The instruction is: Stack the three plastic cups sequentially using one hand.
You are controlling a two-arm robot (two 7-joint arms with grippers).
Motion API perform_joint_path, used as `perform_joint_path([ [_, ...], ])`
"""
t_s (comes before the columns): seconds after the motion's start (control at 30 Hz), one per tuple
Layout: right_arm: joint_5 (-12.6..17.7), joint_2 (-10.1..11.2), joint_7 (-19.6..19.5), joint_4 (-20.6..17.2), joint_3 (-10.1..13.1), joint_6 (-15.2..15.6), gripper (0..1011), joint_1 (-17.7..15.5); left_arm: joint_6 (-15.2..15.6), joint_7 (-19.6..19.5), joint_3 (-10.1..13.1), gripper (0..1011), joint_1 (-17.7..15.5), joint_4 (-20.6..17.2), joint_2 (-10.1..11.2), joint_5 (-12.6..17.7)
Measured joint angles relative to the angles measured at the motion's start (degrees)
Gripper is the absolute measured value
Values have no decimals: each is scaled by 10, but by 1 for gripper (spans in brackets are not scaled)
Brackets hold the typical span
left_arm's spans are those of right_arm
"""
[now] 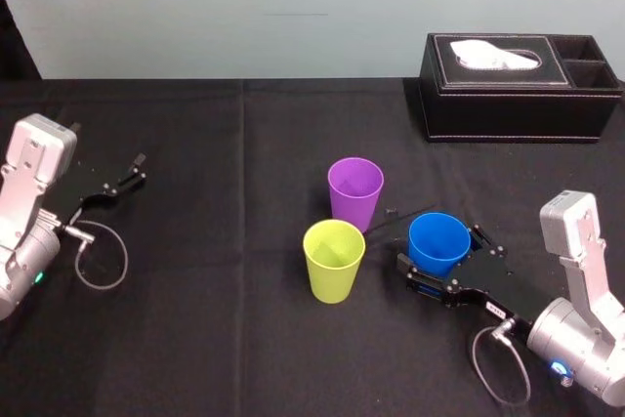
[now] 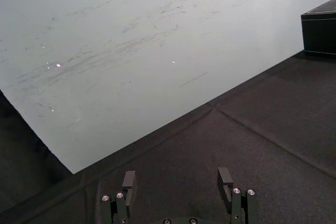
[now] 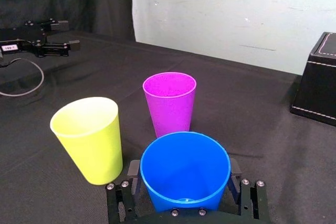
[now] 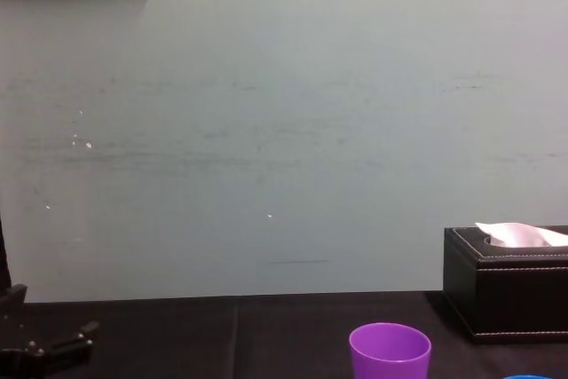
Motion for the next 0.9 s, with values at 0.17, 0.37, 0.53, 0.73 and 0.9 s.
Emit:
perform_joint_path([
  [0.17, 0, 1, 0, -1, 0, 0, 1004, 0, 0, 0, 0, 1011, 0, 0, 0, 0],
  [0.37, 0, 1, -1, -1, 0, 0, 932, -1, 0, 0, 0, 1011, 0, 0, 0, 0],
  [0.53, 0, 1, -1, -2, 0, 0, 790, -1, 0, 0, 0, 1011, 0, 0, 0, 0],
  [0.73, 1, 1, -1, -2, 0, 0, 747, -1, 0, 0, 0, 1011, 0, 0, 0, 0],
  [0.9, 4, 3, 1, -7, 0, 4, 738, -1, 0, 0, 0, 1011, 0, 0, 0, 0],
])
